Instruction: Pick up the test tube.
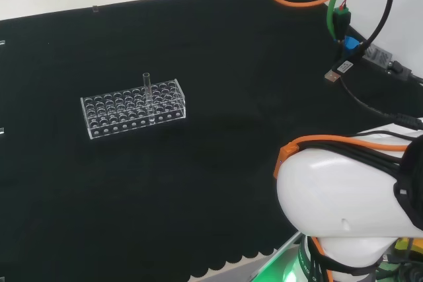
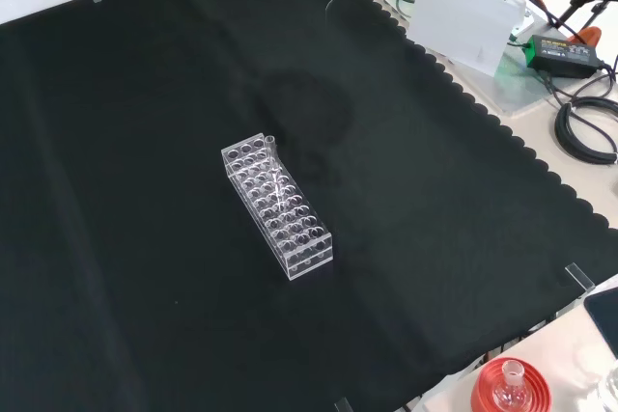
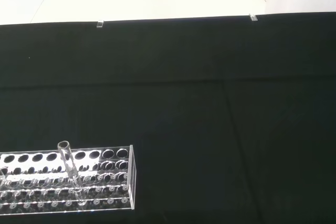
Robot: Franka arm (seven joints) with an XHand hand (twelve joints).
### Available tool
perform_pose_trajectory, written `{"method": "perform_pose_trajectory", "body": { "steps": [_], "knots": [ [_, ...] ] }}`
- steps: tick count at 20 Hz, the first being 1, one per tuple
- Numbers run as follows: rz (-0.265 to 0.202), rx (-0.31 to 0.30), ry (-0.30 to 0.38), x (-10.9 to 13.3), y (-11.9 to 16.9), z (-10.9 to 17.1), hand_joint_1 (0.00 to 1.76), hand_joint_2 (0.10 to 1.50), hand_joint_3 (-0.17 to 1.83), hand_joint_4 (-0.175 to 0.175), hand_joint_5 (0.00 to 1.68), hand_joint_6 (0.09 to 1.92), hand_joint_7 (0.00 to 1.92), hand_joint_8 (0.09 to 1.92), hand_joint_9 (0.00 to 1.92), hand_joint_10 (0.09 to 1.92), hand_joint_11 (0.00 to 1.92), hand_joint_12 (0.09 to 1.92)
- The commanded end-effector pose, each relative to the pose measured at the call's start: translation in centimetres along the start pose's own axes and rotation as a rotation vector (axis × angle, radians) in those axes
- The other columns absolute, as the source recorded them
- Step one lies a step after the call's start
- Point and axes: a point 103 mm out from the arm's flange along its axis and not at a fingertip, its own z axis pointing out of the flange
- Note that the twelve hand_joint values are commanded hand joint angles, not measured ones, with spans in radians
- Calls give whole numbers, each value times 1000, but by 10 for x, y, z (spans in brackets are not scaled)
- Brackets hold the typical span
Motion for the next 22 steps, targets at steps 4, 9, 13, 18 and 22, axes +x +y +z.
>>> {"method": "perform_pose_trajectory", "body": {
  "steps": [4, 9, 13, 18, 22],
  "knots": [
    [154, -114, -67, -59, -75, -76, 614, 839, 306, -10, 181, 87, 94, 694, 70, 847, 11, 1352],
    [152, -118, -69, -59, -76, -76, 601, 843, 299, -6, 165, 87, 57, 728, 26, 909, 0, 1356],
    [142, -116, -67, -58, -76, -77, 601, 843, 299, -6, 165, 87, 55, 731, 24, 913, 0, 1355],
    [111, -97, -58, -50, -69, -74, 602, 843, 298, -6, 165, 87, 53, 733, 23, 915, 0, 1353],
    [86, -84, -49, -43, -62, -70, 602, 843, 298, -5, 165, 87, 52, 734, 22, 917, 0, 1353]
  ]
}}
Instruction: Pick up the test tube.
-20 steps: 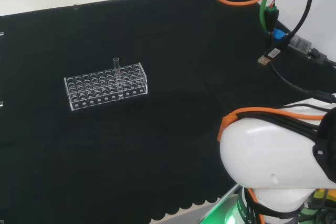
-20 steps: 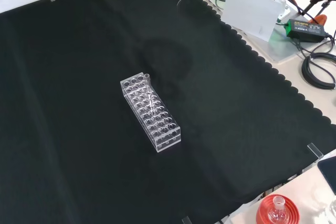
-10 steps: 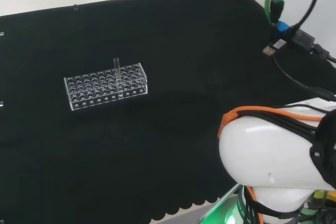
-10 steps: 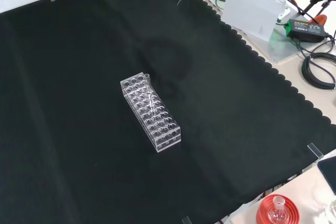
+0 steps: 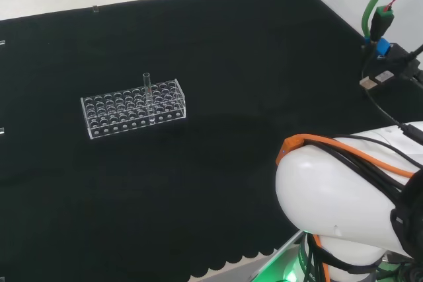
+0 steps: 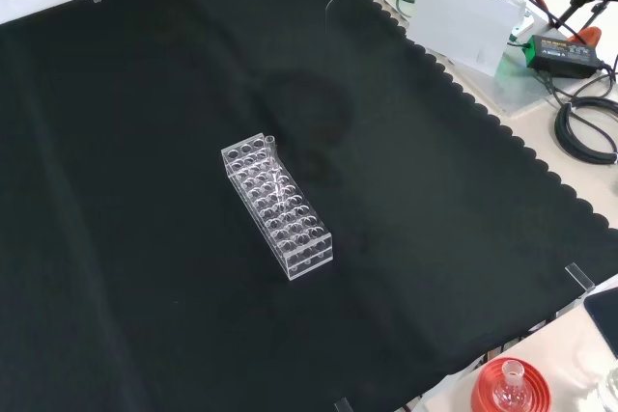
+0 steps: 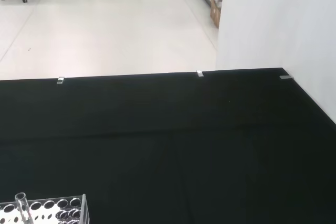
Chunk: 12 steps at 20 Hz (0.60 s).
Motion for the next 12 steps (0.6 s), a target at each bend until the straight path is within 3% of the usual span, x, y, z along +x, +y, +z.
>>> {"method": "perform_pose_trajectory", "body": {
  "steps": [1, 12],
  "knots": [
    [-20, 61, -2, 4, 7, 10, 602, 843, 298, -5, 165, 87, 51, 735, 22, 918, 0, 1352],
    [-65, 81, 111, 25, 32, 43, 619, 841, 297, -10, 174, 87, 84, 755, 38, 930, 0, 1360]
  ]
}}
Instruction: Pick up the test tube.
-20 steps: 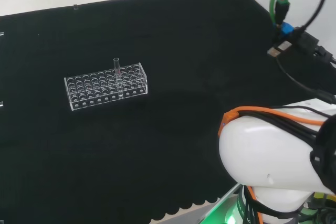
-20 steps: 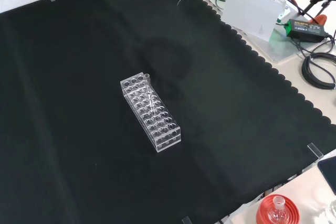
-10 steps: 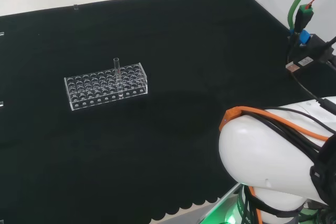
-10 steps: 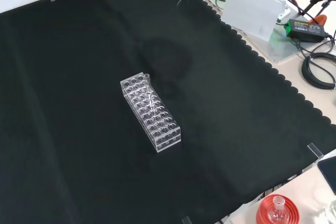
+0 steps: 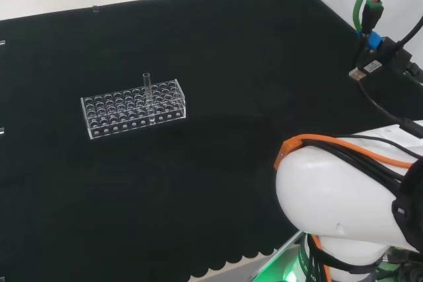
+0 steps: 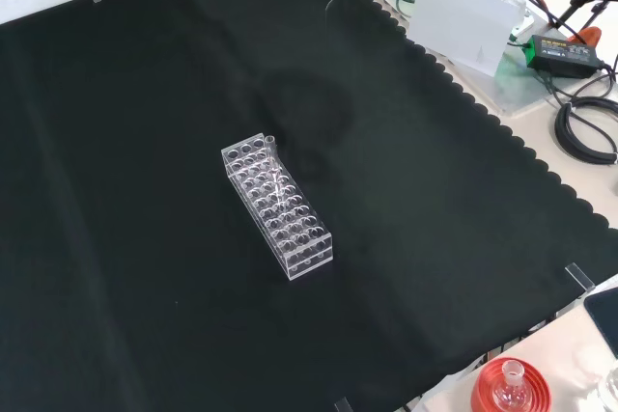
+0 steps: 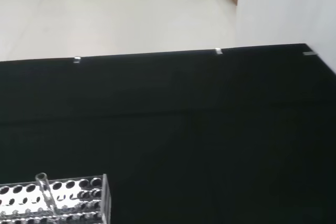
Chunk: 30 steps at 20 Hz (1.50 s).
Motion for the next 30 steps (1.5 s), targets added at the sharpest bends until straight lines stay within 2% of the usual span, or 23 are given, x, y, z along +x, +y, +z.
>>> {"method": "perform_pose_trajectory", "body": {
  "steps": [1, 7, 12, 18, 24, 30],
  "knots": [
    [-32, 21, 80, 13, 18, 22, 625, 840, 297, -11, 176, 87, 91, 759, 43, 932, 0, 1364],
    [-51, 67, 176, 22, 37, 48, 711, 818, 296, -21, 205, 87, 143, 782, 88, 939, 0, 1402],
    [-68, 109, 210, 30, 50, 66, 747, 806, 311, -27, 232, 87, 182, 797, 125, 939, 0, 1435],
    [-81, 200, 320, 39, 68, 95, 782, 794, 332, -33, 260, 87, 223, 809, 158, 939, 0, 1460],
    [-131, 280, 307, 67, 85, 125, 792, 787, 340, -32, 275, 87, 229, 810, 159, 936, 0, 1464],
    [-167, 319, 292, 91, 98, 143, 795, 785, 347, -31, 278, 87, 225, 809, 155, 935, 0, 1462]
  ]
}}
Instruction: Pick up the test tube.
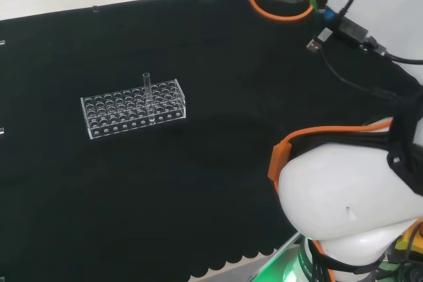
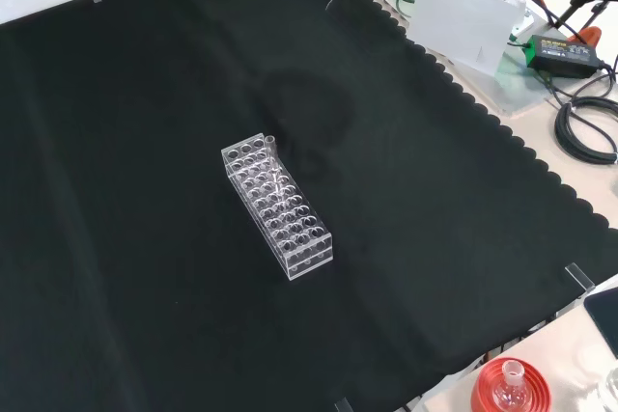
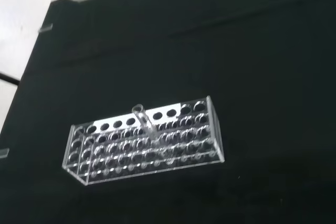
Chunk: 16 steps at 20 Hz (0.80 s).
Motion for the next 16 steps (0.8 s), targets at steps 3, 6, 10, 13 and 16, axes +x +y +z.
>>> {"method": "perform_pose_trajectory", "body": {
  "steps": [3, 6, 10, 13, 16],
  "knots": [
    [-66, 63, -9, 33, 34, 33, 797, 784, 350, -31, 280, 87, 225, 809, 155, 935, 0, 1461],
    [-74, 84, -19, 43, 43, 47, 800, 782, 352, -31, 281, 87, 225, 810, 155, 935, 0, 1460],
    [-70, 119, -28, 53, 56, 71, 803, 780, 356, -30, 283, 87, 225, 810, 155, 935, 0, 1458],
    [-64, 145, -25, 59, 65, 91, 804, 779, 359, -30, 284, 87, 226, 811, 155, 935, 0, 1457],
    [-64, 165, -18, 65, 72, 110, 806, 778, 362, -30, 284, 87, 226, 812, 155, 935, 0, 1457]
  ]
}}
